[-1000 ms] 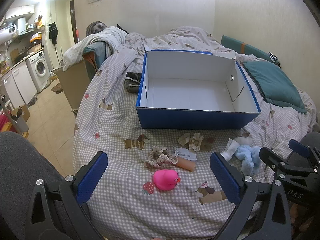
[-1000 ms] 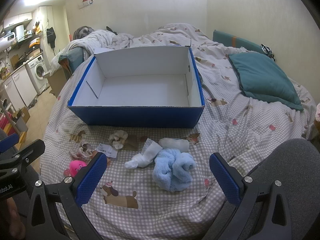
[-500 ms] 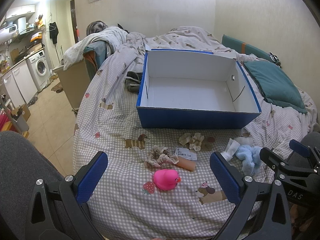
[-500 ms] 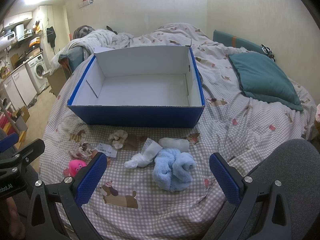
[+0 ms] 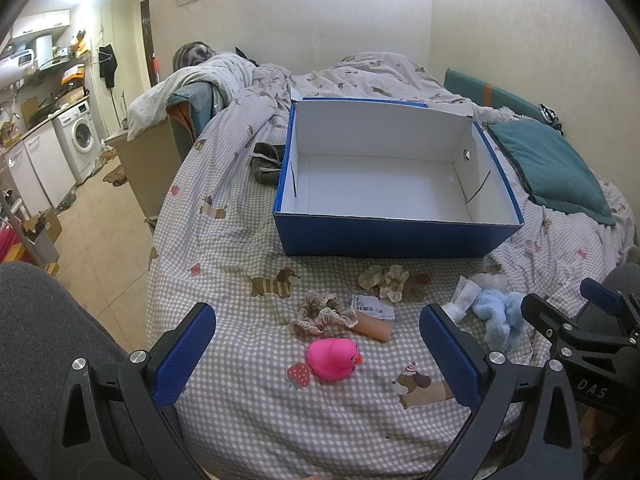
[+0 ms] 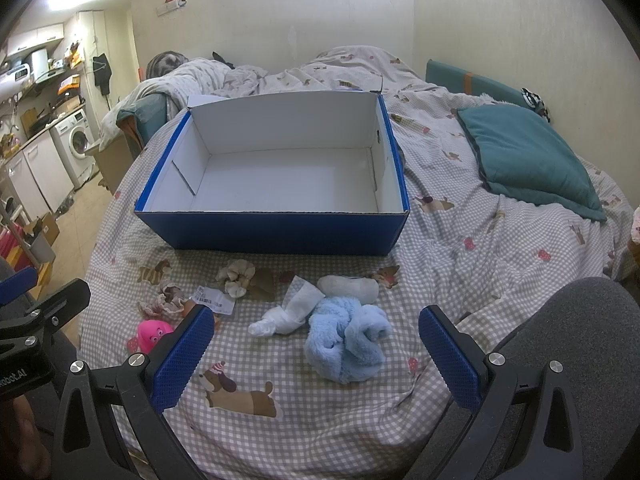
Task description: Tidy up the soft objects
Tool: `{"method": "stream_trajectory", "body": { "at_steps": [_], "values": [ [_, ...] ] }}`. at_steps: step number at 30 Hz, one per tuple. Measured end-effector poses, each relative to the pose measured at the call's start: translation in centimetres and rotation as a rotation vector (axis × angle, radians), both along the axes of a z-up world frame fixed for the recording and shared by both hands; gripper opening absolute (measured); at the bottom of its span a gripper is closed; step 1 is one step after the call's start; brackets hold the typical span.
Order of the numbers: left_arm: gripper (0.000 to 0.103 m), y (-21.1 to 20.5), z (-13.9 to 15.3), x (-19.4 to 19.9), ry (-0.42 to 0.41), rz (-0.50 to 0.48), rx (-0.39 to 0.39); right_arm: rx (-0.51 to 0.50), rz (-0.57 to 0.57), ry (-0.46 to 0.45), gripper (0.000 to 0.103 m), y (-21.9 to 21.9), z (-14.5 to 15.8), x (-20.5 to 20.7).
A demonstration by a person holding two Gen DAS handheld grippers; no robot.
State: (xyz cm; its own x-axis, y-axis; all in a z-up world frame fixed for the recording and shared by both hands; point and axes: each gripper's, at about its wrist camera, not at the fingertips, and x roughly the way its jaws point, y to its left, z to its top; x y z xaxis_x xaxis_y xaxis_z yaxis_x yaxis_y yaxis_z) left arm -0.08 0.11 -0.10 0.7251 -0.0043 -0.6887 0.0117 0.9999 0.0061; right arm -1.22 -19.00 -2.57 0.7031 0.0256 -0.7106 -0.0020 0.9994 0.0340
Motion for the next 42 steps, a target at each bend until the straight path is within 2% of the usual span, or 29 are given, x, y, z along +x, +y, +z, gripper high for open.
{"method": "stream_trajectory", "body": {
  "at_steps": [42],
  "values": [
    [0.102,0.33,-0.27,-0.05,0.001,0.004,0.006,0.001,0.001,0.001,0.103,0.04,0.02,0.02]
  ]
}}
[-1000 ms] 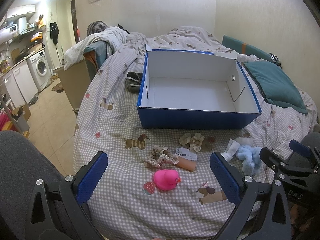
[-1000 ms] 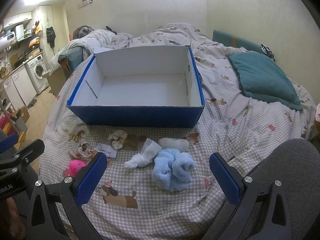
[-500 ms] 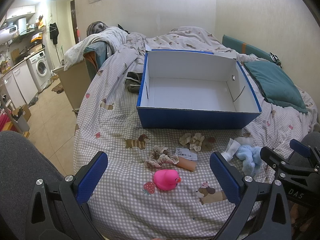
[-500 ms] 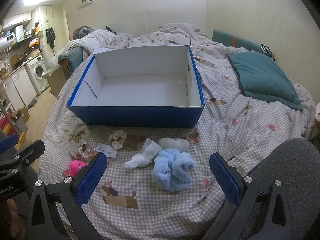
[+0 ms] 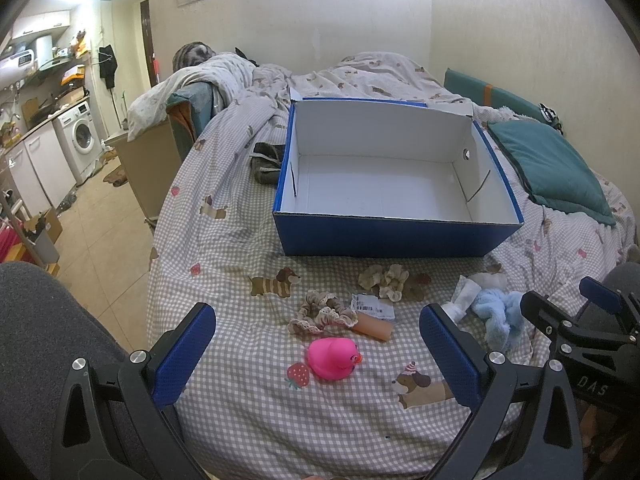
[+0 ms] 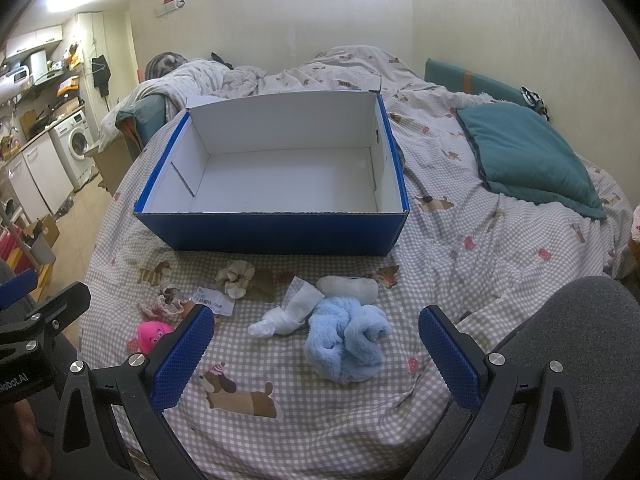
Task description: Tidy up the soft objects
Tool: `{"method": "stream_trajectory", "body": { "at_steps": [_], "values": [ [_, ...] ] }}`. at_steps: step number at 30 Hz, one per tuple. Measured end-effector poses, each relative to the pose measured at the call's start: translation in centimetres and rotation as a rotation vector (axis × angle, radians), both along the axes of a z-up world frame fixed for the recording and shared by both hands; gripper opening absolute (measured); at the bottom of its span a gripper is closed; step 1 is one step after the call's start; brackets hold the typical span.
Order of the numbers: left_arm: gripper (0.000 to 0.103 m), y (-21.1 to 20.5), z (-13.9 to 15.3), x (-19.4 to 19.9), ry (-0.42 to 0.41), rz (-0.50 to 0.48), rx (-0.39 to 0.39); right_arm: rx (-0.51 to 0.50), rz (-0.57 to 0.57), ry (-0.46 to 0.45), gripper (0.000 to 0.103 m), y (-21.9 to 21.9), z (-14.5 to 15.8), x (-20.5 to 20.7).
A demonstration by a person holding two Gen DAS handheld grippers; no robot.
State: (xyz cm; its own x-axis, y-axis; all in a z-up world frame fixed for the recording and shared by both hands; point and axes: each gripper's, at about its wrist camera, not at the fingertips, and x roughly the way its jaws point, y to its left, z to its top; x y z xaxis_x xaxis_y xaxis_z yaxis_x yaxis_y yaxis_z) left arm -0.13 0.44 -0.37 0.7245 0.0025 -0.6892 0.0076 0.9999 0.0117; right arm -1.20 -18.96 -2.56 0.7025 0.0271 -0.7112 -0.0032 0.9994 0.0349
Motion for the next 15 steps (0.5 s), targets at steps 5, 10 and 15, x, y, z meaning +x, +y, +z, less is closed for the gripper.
{"method": "stream_trajectory", "body": {
  "at_steps": [5,10,15],
  "values": [
    [0.102,0.0,0.0,0.1,0.001,-0.001,-0.002,0.001,-0.001,0.0,0.103,0.0,0.1,-0.1],
    [0.102,-0.1,0.3,0.2,-0.008,-0.003,-0.003,0.005,-0.006,0.007,0.103,-0.3,0.0,0.1],
    [0.102,-0.3,1.5,1.2,0.005,0.0,-0.004,0.043,-0.008,0.051,0.103,-0.9,1.2,1.5]
  ]
}}
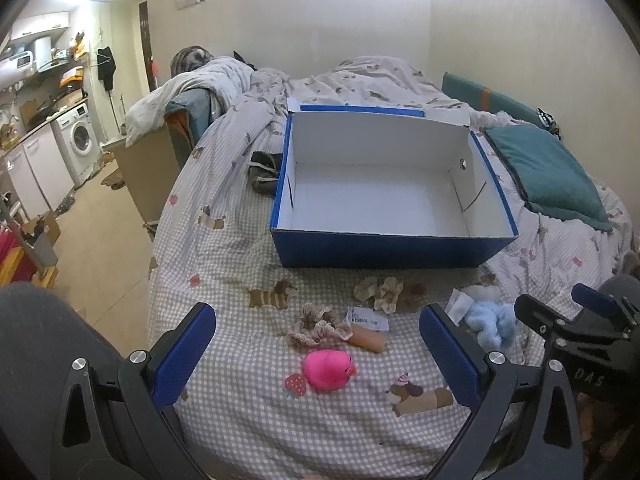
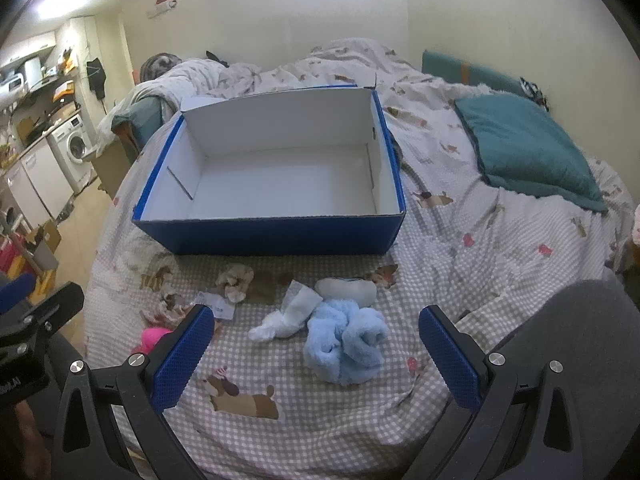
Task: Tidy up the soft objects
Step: 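Grasp the pink rubber duck with the left tool while the right tool grasps the blue sock bundle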
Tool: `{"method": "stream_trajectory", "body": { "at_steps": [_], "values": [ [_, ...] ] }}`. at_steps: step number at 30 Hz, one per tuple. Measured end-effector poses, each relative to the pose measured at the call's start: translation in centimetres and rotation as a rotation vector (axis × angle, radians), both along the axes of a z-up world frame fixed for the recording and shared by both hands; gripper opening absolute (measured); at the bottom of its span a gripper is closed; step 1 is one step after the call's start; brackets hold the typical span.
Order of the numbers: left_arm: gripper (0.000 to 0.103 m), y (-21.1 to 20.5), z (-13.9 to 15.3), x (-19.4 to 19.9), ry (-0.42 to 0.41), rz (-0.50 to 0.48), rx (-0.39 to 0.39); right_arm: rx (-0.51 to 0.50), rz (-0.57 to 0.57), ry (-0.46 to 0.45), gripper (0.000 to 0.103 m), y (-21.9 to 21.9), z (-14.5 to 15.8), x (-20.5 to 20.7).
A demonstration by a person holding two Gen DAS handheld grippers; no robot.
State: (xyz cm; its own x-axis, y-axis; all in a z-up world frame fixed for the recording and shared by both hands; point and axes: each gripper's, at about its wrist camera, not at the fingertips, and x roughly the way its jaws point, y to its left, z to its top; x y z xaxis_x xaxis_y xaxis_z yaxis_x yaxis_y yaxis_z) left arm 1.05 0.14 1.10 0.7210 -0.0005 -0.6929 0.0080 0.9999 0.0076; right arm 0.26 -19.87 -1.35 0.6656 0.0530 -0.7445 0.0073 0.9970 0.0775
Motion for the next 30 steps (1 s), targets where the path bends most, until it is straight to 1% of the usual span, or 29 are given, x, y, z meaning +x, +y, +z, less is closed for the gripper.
{"method": "stream_trajectory", "body": {
  "at_steps": [3,5,7,9,10,12,13,14,15,17,19,21,23,25,28,30],
  "values": [
    [0.102,0.4,0.6,0.9,0.028,0.018,-0.003,0.019,-0.012,0.021,0.103,-0.6,0.5,0.9],
    [0.102,1.0,1.0,1.9,0.058,0.033,-0.02,0.034,-0.007,0.044,0.103,-1.0,0.5,1.6],
    [0.102,1.6,1.1,3.1,0.096,0.049,-0.031,0.04,-0.009,0.069,0.103,-1.2,0.4,2.3],
    [0.102,2.0,0.7,4.5,0.154,0.066,-0.018,0.05,-0.003,0.105,0.103,-1.4,0.1,3.2],
    [0.102,2.4,0.3,5.4,0.197,0.078,-0.01,0.061,0.002,0.126,0.103,-1.6,-0.1,3.8],
    [0.102,2.9,-0.5,6.5,0.261,0.091,-0.02,0.091,0.017,0.176,0.103,-1.7,-0.5,4.8],
    [0.102,3.2,-1.2,7.2,0.309,0.093,-0.029,0.105,0.022,0.199,0.103,-1.8,-0.8,5.2],
    [0.102,3.3,-2.2,7.9,0.37,0.086,-0.047,0.113,0.024,0.22,0.103,-1.8,-1.0,5.6],
    [0.102,3.3,-2.9,8.2,0.403,0.08,-0.056,0.116,0.027,0.233,0.103,-1.8,-1.2,5.9],
    [0.102,2.9,-5.1,8.7,0.502,0.05,-0.09,0.119,0.03,0.255,0.103,-1.8,-1.6,6.5],
    [0.102,2.4,-7.2,8.8,0.579,0.028,-0.118,0.128,0.029,0.274,0.103,-1.9,-2.0,6.9],
    [0.101,1.9,-8.6,8.6,0.608,0.024,-0.115,0.149,0.027,0.302,0.103,-2.1,-2.5,7.4],
    [0.089,1.5,-9.9,8.6,0.631,0.022,-0.116,0.172,0.023,0.342,0.103,-2.4,-3.3,7.8],
    [0.082,1.2,-10.7,8.5,0.65,0.014,-0.136,0.193,0.027,0.397,0.103,-2.6,-4.2,8.2],
    [0.08,0.5,-11.1,8.3,0.655,-0.011,-0.145,0.212,0.019,0.455,0.103,-3.0,-5.4,8.5],
    [0.08,-0.2,-11.1,8.0,0.647,-0.032,-0.122,0.208,0.013,0.496,0.103,-3.3,-6.4,8.7]
  ]
}}
